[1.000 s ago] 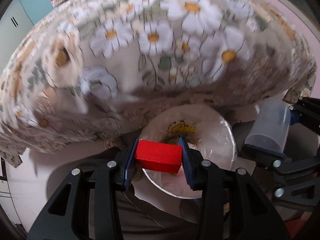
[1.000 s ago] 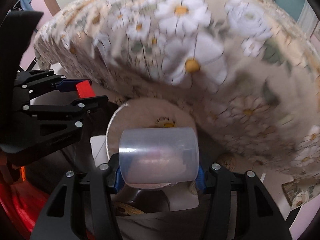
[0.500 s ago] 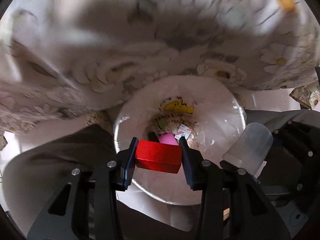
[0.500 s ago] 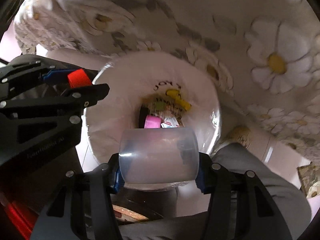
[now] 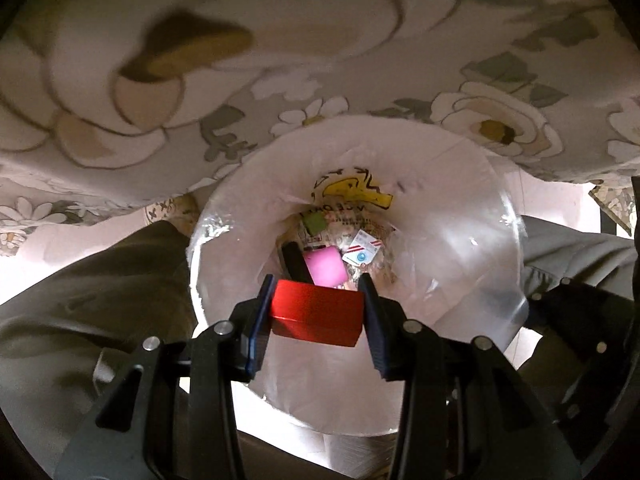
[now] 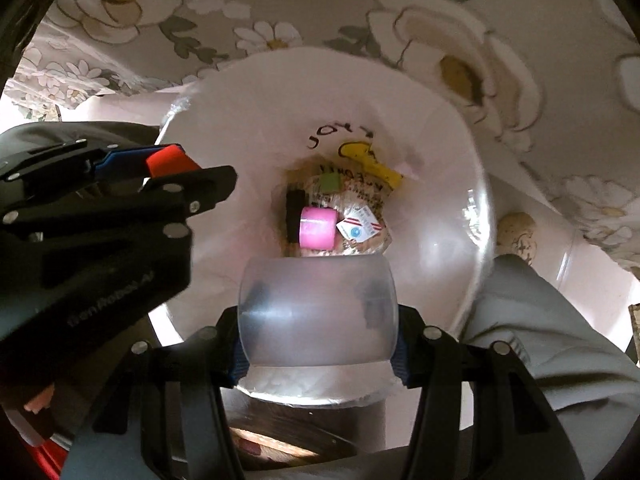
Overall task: Collect trash
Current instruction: 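Open the left tool over the bowl while the right tool releases the clear cup into it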
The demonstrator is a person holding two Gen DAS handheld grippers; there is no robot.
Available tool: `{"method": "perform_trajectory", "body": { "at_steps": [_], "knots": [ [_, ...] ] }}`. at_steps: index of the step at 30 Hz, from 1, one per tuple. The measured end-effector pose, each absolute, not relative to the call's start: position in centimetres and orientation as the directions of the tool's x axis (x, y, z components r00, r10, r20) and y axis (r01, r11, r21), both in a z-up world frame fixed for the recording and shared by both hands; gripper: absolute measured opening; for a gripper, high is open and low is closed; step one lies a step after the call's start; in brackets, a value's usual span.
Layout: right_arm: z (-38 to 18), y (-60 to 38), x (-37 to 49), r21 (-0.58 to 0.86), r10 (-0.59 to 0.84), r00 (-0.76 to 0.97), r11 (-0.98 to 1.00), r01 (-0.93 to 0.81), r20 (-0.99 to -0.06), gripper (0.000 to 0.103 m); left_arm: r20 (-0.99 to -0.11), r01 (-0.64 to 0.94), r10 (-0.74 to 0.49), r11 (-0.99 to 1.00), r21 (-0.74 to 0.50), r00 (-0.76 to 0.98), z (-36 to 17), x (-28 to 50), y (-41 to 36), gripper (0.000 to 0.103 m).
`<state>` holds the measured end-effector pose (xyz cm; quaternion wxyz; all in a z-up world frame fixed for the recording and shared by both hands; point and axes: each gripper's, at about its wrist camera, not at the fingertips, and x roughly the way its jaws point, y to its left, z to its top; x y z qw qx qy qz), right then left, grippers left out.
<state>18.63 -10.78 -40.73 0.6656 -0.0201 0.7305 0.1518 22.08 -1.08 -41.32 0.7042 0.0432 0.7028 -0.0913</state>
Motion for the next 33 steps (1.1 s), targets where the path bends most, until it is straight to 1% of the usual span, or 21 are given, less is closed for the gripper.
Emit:
{"method": "perform_trajectory", "body": {
  "at_steps": [8, 18, 20, 21, 22, 25, 33],
  "knots": [
    [-42.8, -10.5, 19.0, 0.212, 0.18, -0.163, 0.956, -0.203, -0.97, 0.056, -0.995, 0.192, -0.055, 0.979, -0.069, -0.078, -43.1, 22.5, -1.4, 0.042],
    [-45.0, -10.5, 19.5, 0.218, 0.183, -0.213, 0.963, -0.158, -0.96, 0.057, -0.993, 0.189, -0.027, 0.981, -0.049, -0.119, -44.8, 22.6, -1.8, 0.043],
    [-45.3, -10.6, 19.5, 0.218, 0.18, -0.23, 0.964, -0.149, -0.956, 0.058, -0.991, 0.19, -0.026, 0.981, -0.051, -0.13, -45.2, 22.6, -1.9, 0.047],
    [-45.4, -10.7, 19.4, 0.215, 0.179, -0.233, 0.966, -0.143, -0.956, 0.061, -0.991, 0.189, -0.026, 0.981, -0.051, -0.134, -45.2, 22.6, -1.9, 0.053],
    [-45.3, -10.8, 19.5, 0.211, 0.176, -0.23, 0.968, -0.138, -0.957, 0.065, -0.991, 0.19, -0.027, 0.98, -0.052, -0.134, -45.0, 22.5, -1.9, 0.056],
    [-45.3, -11.3, 19.6, 0.22, 0.191, -0.222, 0.968, -0.117, -0.956, 0.066, -0.991, 0.193, -0.031, 0.98, -0.056, -0.128, -44.8, 22.4, -1.9, 0.059],
    [-44.9, -11.4, 19.7, 0.22, 0.193, -0.21, 0.969, -0.111, -0.958, 0.066, -0.993, 0.195, -0.024, 0.98, -0.046, -0.115, -44.4, 22.3, -1.9, 0.059]
  ]
}}
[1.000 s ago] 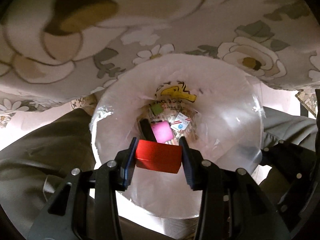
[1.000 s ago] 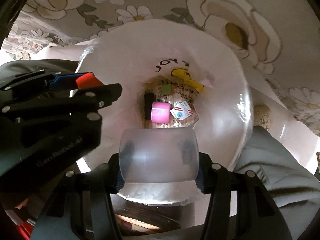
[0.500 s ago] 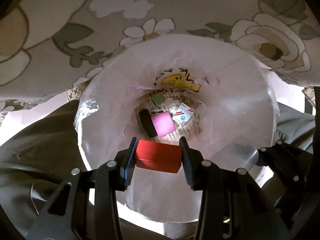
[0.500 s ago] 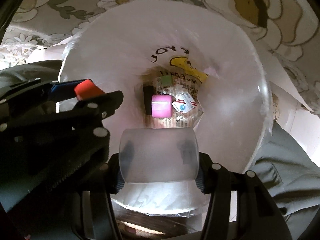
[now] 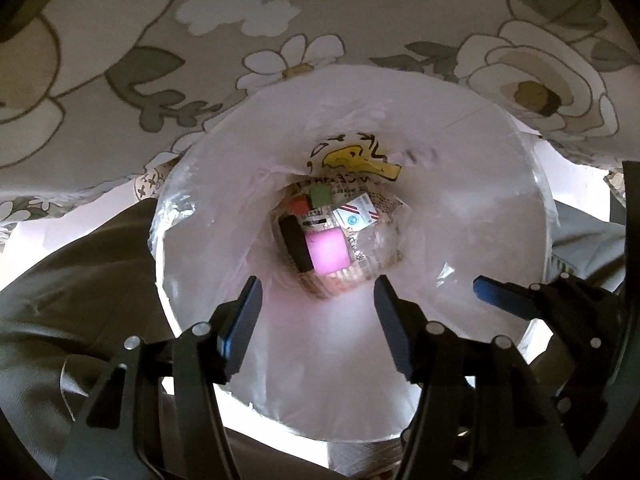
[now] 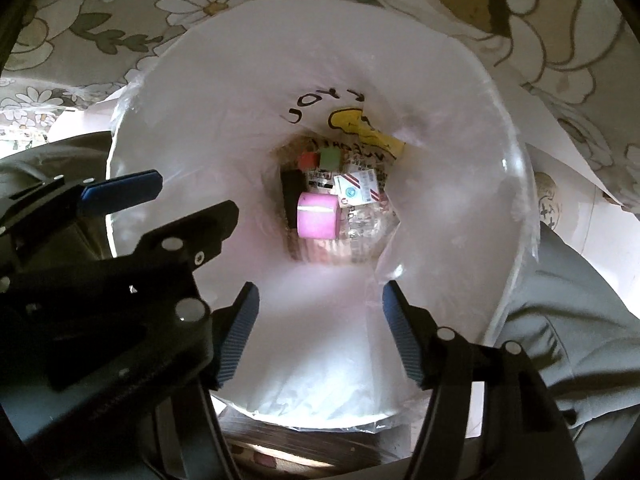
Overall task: Collect trash
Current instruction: 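Open the left tool over the bowl while the right tool releases the clear cup into it, then move both open tools from the bowl back over the bed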
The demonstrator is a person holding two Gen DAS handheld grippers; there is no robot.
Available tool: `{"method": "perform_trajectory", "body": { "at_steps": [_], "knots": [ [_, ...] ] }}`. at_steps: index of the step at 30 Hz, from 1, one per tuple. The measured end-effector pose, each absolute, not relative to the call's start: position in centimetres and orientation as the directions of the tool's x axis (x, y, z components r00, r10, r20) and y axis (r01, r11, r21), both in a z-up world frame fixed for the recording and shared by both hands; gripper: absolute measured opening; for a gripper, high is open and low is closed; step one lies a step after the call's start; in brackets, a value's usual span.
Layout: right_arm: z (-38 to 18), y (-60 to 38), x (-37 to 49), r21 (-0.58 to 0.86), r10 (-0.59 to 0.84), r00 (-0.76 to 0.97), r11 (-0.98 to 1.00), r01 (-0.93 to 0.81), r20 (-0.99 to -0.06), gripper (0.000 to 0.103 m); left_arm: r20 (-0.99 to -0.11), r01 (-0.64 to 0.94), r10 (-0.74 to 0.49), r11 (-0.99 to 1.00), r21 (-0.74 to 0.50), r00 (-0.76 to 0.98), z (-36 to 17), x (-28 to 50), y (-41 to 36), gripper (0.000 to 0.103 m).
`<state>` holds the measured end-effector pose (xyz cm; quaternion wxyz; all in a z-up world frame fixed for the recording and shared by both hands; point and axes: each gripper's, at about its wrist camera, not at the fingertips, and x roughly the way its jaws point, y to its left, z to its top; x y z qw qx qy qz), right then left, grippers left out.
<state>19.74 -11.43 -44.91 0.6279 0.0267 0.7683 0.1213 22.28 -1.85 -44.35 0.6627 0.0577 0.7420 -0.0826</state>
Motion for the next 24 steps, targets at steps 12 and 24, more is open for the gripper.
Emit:
{"method": "perform_trajectory", "body": {
  "at_steps": [12, 24],
  "knots": [
    [-40.9, -12.1, 18.5, 0.223, 0.203, -0.158, 0.967, -0.122, -0.966, 0.066, -0.999, 0.227, -0.015, 0.974, -0.024, -0.044, -40.6, 20.6, -1.4, 0.059],
    [-28.7, -16.2, 15.3, 0.18, 0.194, 0.048, 0.961, -0.209, -0.98, 0.067, -0.975, 0.335, -0.082, 0.942, -0.008, 0.207, -26.8, 16.8, -1.0, 0.059]
  ]
}}
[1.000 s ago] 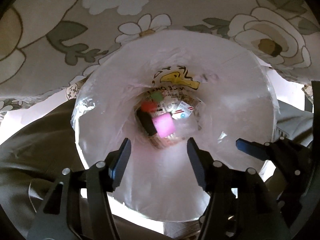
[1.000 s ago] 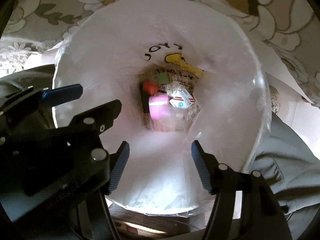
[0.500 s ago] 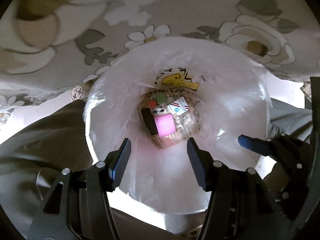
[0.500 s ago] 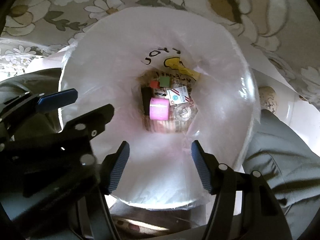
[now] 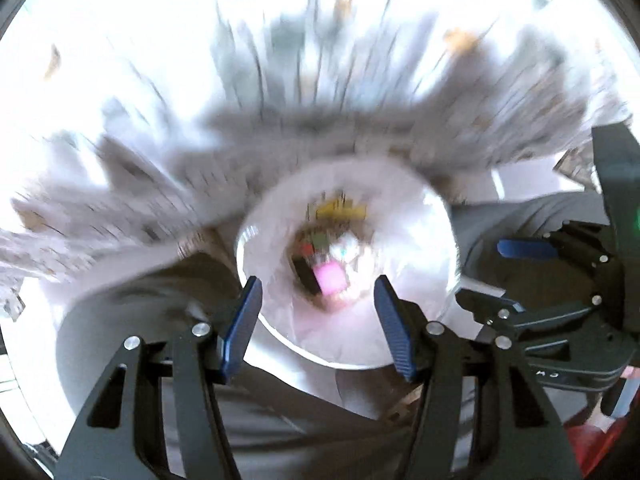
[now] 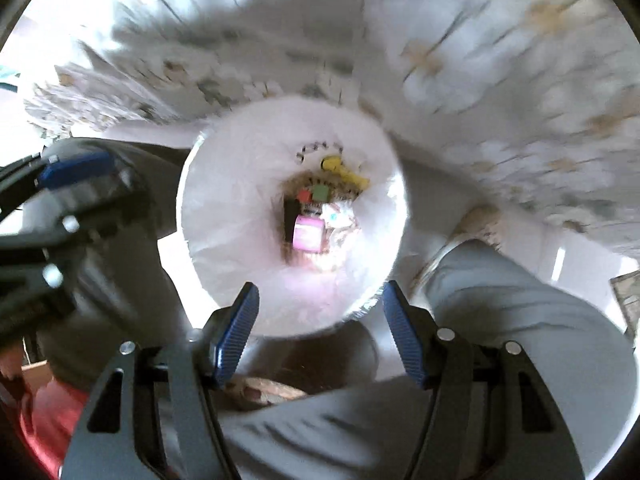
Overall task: Collect trash
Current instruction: 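Move both open tools from the bowl back over the bed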
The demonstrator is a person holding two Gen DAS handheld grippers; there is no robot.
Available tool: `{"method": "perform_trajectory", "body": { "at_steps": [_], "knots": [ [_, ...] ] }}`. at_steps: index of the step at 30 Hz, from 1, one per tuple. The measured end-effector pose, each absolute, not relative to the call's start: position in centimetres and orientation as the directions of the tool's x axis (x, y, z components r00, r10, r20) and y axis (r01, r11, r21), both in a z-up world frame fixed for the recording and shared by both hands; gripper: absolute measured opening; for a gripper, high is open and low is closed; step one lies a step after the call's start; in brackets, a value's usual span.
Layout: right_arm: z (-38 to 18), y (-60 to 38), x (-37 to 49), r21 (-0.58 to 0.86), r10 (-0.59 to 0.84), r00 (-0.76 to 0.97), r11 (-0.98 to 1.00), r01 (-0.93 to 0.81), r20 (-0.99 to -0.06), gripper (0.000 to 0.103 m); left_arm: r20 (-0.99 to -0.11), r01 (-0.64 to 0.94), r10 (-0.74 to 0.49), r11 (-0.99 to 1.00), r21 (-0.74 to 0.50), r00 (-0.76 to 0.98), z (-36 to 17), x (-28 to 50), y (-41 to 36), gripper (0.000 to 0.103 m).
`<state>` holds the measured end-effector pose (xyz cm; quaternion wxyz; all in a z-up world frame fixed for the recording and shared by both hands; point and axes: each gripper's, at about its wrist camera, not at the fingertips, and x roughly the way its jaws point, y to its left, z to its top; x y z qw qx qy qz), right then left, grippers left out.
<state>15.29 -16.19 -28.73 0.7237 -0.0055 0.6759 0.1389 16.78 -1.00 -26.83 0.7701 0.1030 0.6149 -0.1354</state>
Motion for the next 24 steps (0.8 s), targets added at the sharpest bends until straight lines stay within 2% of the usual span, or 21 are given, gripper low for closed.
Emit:
{"method": "perform_trajectory", "body": {
  "at_steps": [5, 11, 19, 24],
  "knots": [
    [-22.5, -18.1, 14.7, 0.156, 0.2, 0.194, 0.963, -0.222, -0.96, 0.067, -0.926, 0.333, -0.099, 0.942, 0.031, 0.365, -20.4, 16.8, -1.4, 0.059],
    [-14.9, -20.7, 15.7, 0.118, 0.194, 0.38, 0.97, -0.214, -0.904, 0.069, -0.868, 0.307, -0.151, 0.952, 0.001, 0.473, -13.8, 19.0, -1.8, 0.059],
    [-7.7, -22.7, 18.3, 0.058, 0.163, 0.541, 0.977, -0.206, -0.825, 0.072, -0.803, 0.269, -0.176, 0.963, -0.02, 0.569, -8.1, 22.5, -2.7, 0.065],
    [-4.3, -24.2, 21.1, 0.084, 0.171, 0.611, 0.982, -0.169, -0.773, 0.078, -0.785, 0.232, -0.207, 0.969, -0.083, 0.584, -6.6, 25.8, -2.8, 0.069]
  ]
}}
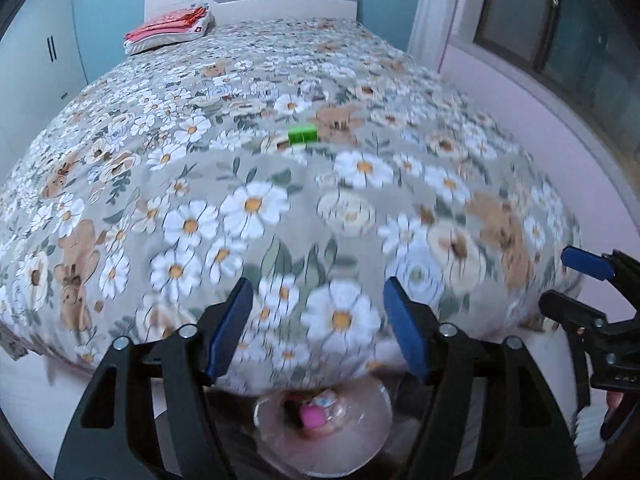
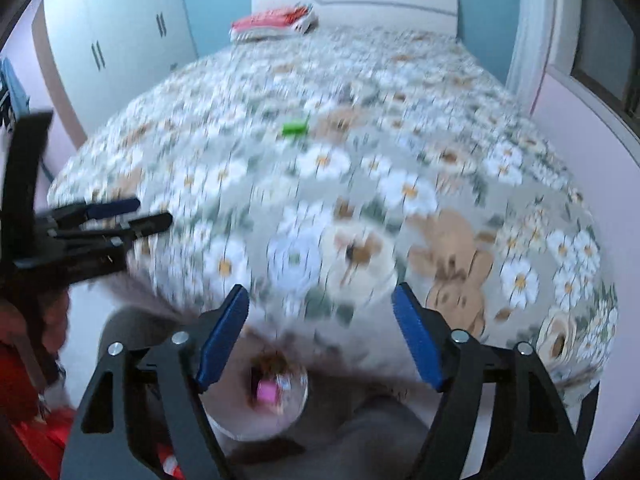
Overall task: Collect trash
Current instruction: 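Move both open tools from the bowl back over the bed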
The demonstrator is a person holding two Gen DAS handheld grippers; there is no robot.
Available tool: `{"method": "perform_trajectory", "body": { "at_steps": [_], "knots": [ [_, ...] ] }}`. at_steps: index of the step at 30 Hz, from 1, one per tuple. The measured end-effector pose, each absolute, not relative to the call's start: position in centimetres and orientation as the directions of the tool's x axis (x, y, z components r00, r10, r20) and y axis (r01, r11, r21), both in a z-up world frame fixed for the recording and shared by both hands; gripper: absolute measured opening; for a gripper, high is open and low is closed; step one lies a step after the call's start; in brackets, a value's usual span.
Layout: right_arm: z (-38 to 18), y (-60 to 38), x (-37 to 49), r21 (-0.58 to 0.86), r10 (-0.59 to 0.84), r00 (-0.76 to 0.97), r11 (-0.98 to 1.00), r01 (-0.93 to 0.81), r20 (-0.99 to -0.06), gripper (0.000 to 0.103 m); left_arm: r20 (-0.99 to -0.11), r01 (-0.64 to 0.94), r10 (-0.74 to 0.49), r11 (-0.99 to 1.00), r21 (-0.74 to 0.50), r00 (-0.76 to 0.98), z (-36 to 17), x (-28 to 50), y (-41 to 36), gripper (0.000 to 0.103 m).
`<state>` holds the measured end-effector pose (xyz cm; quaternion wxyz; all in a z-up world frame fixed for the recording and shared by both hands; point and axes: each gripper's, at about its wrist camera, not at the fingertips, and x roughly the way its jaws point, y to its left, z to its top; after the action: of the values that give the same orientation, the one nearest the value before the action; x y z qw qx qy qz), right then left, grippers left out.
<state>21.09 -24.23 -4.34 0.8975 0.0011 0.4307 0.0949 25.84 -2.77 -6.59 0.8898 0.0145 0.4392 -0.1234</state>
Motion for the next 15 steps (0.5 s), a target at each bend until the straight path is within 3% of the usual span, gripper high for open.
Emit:
{"method": "perform_trajectory", "body": {
  "at_steps": [15],
  "knots": [
    [-1.5, -25.1, 33.5, 0.148, 0.183, 0.667, 0.983, -0.11, -0.722, 0.084, -0.772, 0.129, -0.261, 0.965, -0.229, 0.579, -10.3, 39.9, -3.9, 0.07]
  ]
}}
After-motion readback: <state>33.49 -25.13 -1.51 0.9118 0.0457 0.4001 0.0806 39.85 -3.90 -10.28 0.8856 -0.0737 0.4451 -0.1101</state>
